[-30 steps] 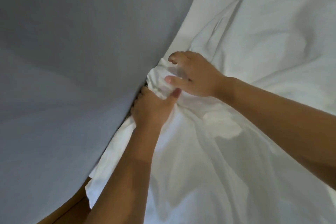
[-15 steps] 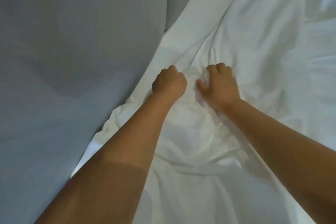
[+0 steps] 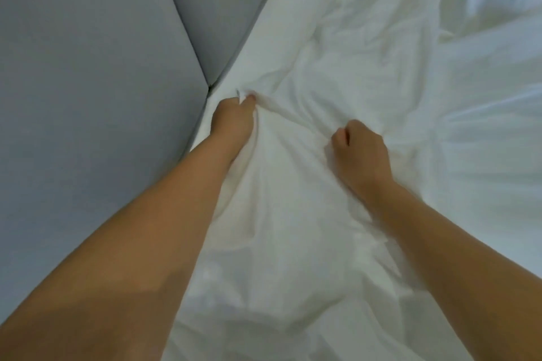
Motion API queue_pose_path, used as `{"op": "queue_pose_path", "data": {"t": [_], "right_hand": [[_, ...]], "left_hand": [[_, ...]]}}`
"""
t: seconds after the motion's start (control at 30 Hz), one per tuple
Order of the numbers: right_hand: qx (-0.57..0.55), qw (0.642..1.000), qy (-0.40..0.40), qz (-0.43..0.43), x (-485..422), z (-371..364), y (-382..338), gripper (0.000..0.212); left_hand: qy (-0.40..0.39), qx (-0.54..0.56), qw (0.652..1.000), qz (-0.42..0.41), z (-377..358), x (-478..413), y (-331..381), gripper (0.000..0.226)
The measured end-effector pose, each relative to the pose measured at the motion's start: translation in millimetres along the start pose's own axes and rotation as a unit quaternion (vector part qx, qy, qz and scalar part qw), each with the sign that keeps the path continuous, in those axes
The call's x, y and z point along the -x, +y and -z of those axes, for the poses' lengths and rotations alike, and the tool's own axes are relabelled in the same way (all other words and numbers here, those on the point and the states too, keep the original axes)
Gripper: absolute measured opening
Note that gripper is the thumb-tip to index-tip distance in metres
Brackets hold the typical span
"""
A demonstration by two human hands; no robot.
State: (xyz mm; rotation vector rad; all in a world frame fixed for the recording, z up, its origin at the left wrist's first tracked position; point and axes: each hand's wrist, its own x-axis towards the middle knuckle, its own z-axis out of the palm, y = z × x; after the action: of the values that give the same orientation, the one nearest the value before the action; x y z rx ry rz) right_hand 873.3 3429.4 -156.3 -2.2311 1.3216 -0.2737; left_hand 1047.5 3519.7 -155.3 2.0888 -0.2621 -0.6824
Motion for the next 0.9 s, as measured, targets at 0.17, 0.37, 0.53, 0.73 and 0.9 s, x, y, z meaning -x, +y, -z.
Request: {"op": "queue_pose_path", "data": {"t": [0.17, 0.37, 0.53, 0.73, 0.9], "right_hand": [[0.126, 0.991, -0.034, 0.018, 7, 10, 10, 0.045], [0.199, 0.963, -0.181, -0.024, 14, -12, 26, 0.036], [0.217, 0.959, -0.181, 0.029, 21, -15, 34, 0.018], [-0.017, 0.996, -0.087, -0.014, 34, 3, 16, 0.031], [-0.051, 0.987, -0.104, 0.108, 68, -27, -94, 0.105]], "left_hand": [[0.075, -0.265, 0.961, -0.034, -3, -2, -11, 0.04], [-0.081, -0.325, 0.942, 0.006, -11, 11, -12, 0.073], [-0.185, -0.35, 0.915, 0.071, -33, 31, -11, 0.099], [-0.101, -0.057, 0.993, 0.028, -13, 54, 2, 0.053], [0.004, 0.043, 0.99, -0.132, 73, 16, 60, 0.01]]}}
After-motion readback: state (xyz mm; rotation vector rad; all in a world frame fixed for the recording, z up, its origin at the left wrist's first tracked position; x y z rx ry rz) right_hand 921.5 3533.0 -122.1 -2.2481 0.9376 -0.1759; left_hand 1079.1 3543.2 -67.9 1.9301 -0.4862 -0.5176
